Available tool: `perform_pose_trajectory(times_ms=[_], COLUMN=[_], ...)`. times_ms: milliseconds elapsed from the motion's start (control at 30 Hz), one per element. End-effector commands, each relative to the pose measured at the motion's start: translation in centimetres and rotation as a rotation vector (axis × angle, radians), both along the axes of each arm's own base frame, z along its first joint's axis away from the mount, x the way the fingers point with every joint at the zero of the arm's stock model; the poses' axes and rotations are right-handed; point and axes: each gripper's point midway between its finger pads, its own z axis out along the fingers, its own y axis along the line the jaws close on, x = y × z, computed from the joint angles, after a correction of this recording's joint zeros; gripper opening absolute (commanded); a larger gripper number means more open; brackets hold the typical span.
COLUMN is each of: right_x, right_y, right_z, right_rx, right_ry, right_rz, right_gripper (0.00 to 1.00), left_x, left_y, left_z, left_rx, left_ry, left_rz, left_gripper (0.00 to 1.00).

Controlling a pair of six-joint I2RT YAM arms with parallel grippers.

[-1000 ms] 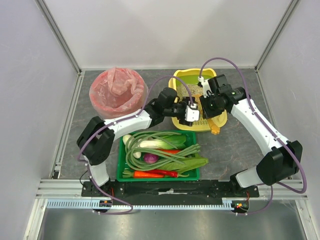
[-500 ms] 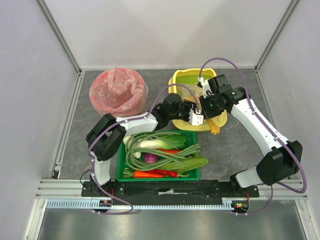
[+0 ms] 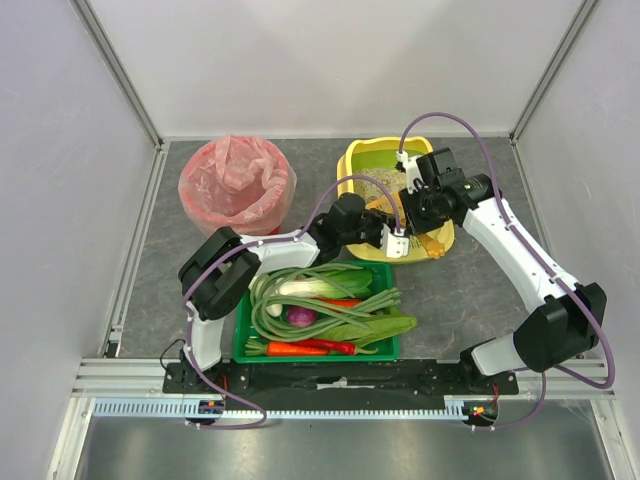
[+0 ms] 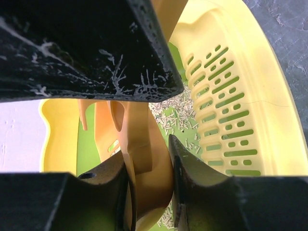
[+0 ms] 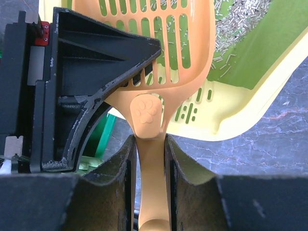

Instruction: Clean the litter box

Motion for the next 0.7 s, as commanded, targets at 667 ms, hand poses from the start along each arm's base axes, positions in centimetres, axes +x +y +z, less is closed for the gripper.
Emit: perform_pose_trajectory(times_ms=[667], right_x=[-3.4], right_y=[-3.8], right_z=[1.2], right_rx=[-0.123], right_ry=[-0.028], right_rz=[-0.051], right_gripper=[0.61], left_x=[-0.4], left_y=[0.7], left_z=[4.9], left_rx=[-0.075], left_ry=[-0.035], left_rz=[-0.070], left_gripper=[0.09])
